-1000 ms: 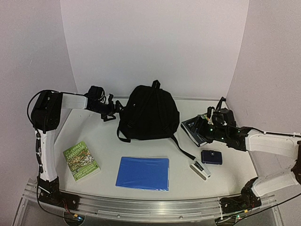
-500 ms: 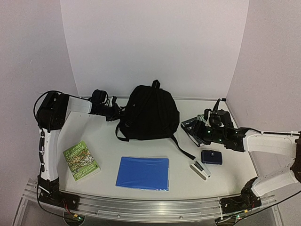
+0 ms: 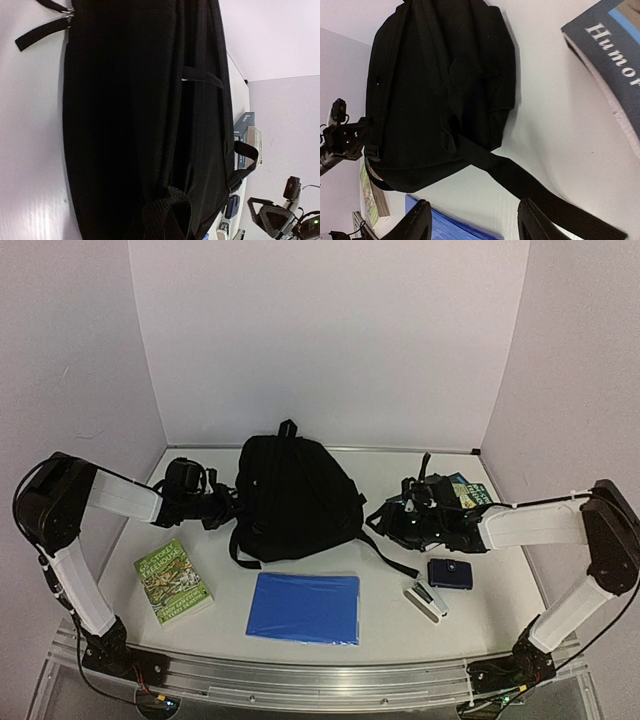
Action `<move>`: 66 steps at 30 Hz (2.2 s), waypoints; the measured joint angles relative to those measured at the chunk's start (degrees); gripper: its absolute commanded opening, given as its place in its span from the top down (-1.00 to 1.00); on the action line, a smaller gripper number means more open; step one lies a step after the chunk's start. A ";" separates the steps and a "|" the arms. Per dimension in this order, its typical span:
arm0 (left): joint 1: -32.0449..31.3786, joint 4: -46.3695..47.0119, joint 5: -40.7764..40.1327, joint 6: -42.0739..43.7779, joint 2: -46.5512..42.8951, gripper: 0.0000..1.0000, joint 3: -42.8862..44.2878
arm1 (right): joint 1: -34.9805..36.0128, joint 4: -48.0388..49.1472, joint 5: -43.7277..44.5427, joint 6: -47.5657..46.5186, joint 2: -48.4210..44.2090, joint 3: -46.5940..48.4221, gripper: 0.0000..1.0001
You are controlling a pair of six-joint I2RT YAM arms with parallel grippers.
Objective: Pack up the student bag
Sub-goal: Adjust the student bag at the center of the board.
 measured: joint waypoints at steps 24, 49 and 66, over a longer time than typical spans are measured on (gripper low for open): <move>-10.83 -14.90 -12.45 -2.55 -12.71 0.98 -0.96 | 6.70 8.02 -2.27 5.10 18.94 8.90 0.54; -26.38 -25.41 -18.13 -1.27 -16.57 -0.70 5.79 | -5.75 -11.05 1.27 -19.87 13.63 21.59 -0.71; -11.59 -30.90 -16.31 0.29 -18.95 -0.91 3.70 | 8.62 -17.25 0.81 -18.93 14.78 22.72 -0.78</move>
